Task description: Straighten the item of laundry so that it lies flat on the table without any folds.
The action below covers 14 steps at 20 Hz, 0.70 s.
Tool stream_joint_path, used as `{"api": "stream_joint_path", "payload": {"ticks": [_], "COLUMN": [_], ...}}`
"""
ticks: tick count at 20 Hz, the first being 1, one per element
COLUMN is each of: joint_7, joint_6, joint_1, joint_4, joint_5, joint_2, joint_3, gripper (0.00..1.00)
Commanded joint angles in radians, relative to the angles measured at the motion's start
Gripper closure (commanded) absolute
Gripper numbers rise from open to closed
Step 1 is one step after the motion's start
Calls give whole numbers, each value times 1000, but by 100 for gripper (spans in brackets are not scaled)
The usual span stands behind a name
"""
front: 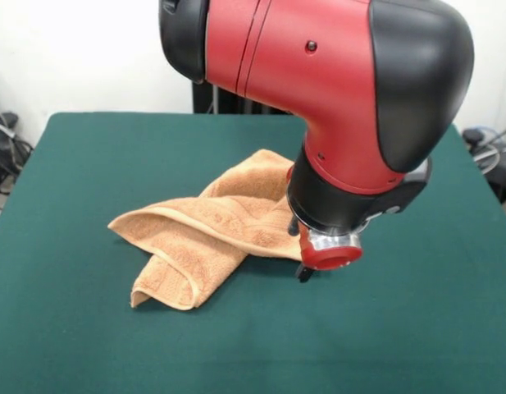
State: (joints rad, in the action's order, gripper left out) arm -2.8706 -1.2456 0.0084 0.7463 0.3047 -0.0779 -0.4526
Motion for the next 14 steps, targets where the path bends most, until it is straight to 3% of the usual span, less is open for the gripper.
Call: {"api": "stream_joint_path", "payload": {"ticks": [1,14], "joint_7": [-272,-267], "joint_6": [5,18], "joint_1": [-13,-20], "joint_4": [133,129], "joint_5": [28,25], "joint_2": [47,64], "joint_3": [38,40], "gripper": [0,0]}}
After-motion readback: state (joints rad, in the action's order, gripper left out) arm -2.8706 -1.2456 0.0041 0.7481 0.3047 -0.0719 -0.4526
